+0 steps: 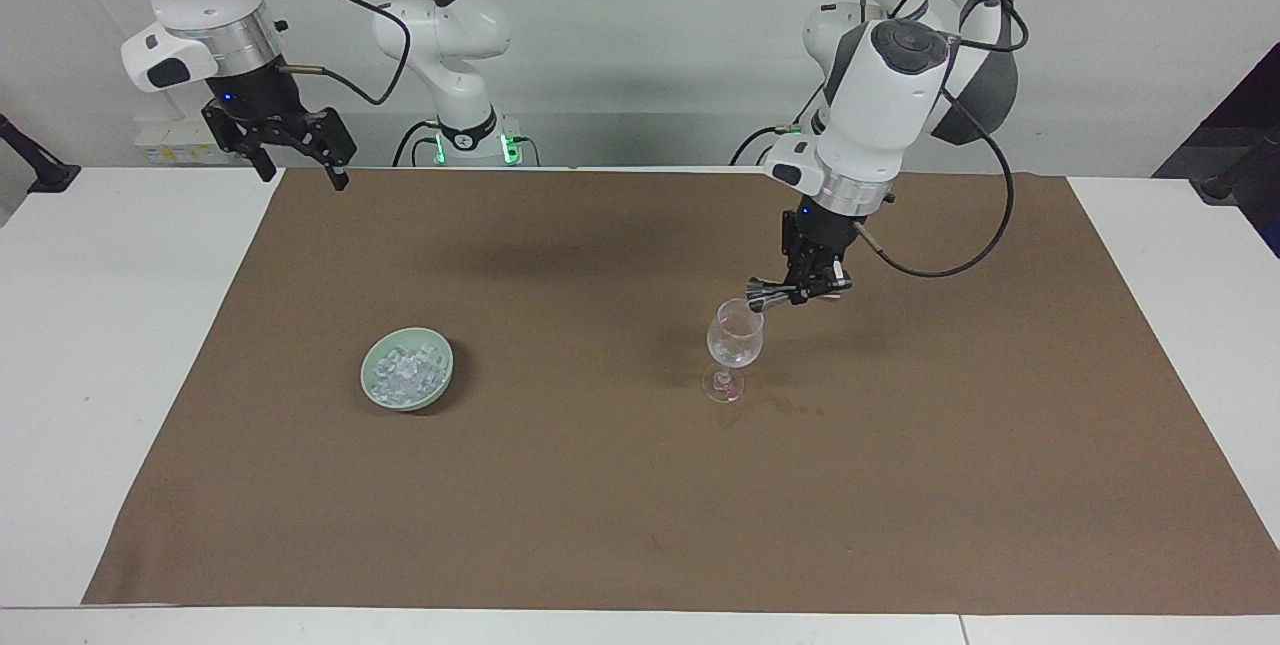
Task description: Pour wine and add ice with both arms
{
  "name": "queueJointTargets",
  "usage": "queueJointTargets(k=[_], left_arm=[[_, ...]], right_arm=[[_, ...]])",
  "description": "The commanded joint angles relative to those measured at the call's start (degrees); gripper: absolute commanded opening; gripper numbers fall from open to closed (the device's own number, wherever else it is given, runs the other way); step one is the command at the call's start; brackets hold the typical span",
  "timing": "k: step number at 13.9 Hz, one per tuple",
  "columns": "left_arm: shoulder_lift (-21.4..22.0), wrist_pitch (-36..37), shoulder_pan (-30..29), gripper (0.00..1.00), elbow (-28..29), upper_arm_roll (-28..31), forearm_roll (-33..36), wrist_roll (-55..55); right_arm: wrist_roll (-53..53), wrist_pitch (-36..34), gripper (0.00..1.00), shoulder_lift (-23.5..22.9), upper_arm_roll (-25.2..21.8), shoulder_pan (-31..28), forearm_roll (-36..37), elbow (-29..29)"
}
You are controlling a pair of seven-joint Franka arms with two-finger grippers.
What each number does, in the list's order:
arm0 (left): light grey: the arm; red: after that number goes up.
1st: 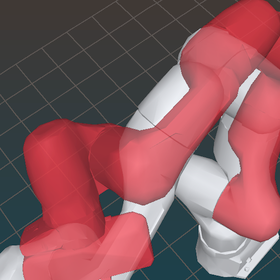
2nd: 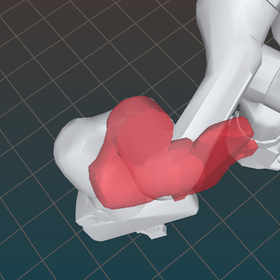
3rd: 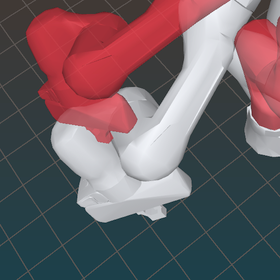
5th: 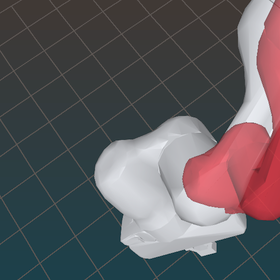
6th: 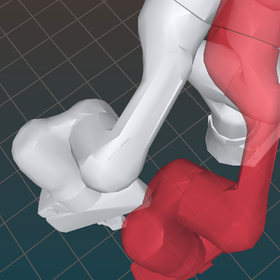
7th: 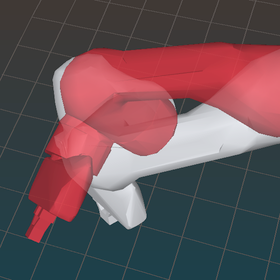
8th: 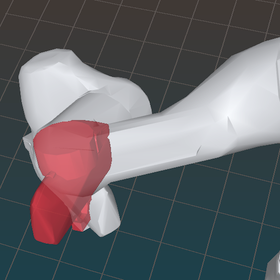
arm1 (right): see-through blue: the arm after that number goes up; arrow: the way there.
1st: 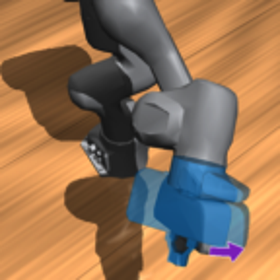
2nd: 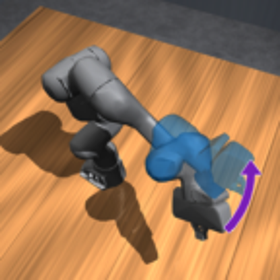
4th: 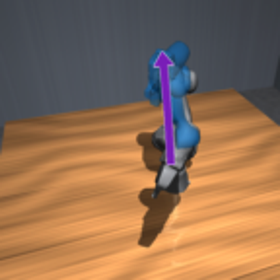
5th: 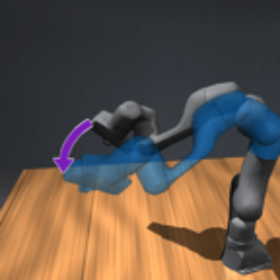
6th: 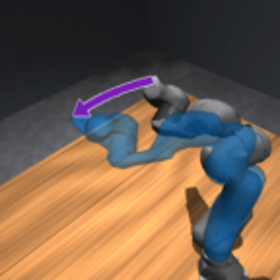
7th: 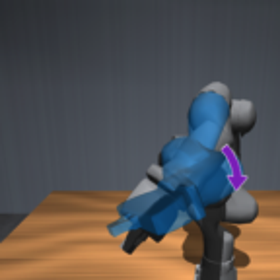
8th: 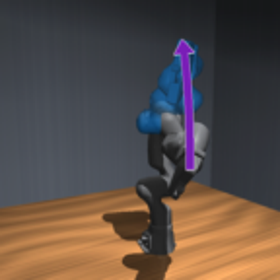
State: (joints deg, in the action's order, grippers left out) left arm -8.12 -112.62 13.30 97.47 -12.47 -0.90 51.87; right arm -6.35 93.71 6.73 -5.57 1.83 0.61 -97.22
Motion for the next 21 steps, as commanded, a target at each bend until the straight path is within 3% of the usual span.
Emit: queueJointTargets(k=[1,7,13,21], left_arm=[[-1.37,2.67,2.00,0.00,-2.98,0.95,2.48,-2.74],[-2.42,3.29,3.14,0.00,-4.21,0.95,4.59,-5.29],[-5.24,7.68,4.46,0.00,-9.48,0.95,8.11,-5.64],[-5.68,7.68,4.46,0.00,-9.75,1.13,8.55,-5.64]], right_arm=[[1.17,0.33,1.00,-0.14,0.47,-0.87,-1.23,0.10],[1.17,0.33,1.00,-0.14,0.47,-0.87,-1.23,0.10],[1.17,0.33,1.00,-0.23,0.47,-0.87,-1.23,0.10],[1.17,0.33,1.00,-0.14,0.47,-0.87,-1.23,0.10]])
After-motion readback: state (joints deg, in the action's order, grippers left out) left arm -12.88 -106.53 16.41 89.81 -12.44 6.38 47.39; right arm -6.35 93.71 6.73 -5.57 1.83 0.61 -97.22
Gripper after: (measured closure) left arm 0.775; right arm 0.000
